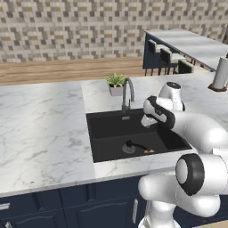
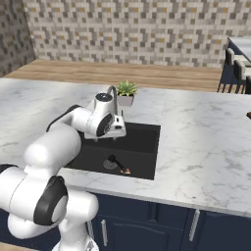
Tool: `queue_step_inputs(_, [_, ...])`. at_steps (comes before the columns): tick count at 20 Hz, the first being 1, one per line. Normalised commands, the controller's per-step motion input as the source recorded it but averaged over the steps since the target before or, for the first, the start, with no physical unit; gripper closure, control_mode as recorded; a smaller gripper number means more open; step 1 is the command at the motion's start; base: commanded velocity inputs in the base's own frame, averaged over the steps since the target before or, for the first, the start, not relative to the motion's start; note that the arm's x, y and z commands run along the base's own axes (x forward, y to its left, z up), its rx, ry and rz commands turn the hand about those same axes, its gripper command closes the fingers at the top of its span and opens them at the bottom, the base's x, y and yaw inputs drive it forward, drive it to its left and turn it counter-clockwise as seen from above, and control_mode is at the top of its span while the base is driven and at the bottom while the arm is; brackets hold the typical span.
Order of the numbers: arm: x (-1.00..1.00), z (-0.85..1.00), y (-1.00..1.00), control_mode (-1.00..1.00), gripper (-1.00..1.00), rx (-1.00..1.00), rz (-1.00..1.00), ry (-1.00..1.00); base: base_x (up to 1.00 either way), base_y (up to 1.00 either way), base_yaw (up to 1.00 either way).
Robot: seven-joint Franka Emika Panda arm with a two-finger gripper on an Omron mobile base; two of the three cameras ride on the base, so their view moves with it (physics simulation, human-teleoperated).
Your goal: Pick up the dish brush and bar soap from the sink, and place them back in the cabinet, and close the cabinet door.
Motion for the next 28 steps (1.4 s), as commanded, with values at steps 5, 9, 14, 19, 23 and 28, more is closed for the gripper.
queue_step_inputs(5, [0.18, -0.29, -0.06, -1.00, -1.00, -0.01, 0.01, 0.00, 0.00, 0.00, 0.00])
queue_step_inputs(9, [0.07, -0.21, -0.18, -1.00, -1.00, 0.00, 0.04, 0.01, 0.00, 0.00, 0.00])
queue_step_inputs(14, [0.03, -0.20, -0.19, -1.00, -1.00, 0.00, 0.09, 0.02, 0.00, 0.00, 0.00])
queue_step_inputs(19, [0.06, -0.28, -0.03, -1.00, -1.00, 0.00, 0.06, 0.02, 0.00, 0.00, 0.00])
queue_step_inputs(23, [0.11, -0.24, 0.00, -1.00, -1.00, 0.00, 0.02, 0.03, 0.00, 0.00, 0.00])
queue_step_inputs(28, [0.15, -0.25, 0.00, -1.00, -1.00, 0.00, 0.01, 0.03, 0.00, 0.00, 0.00])
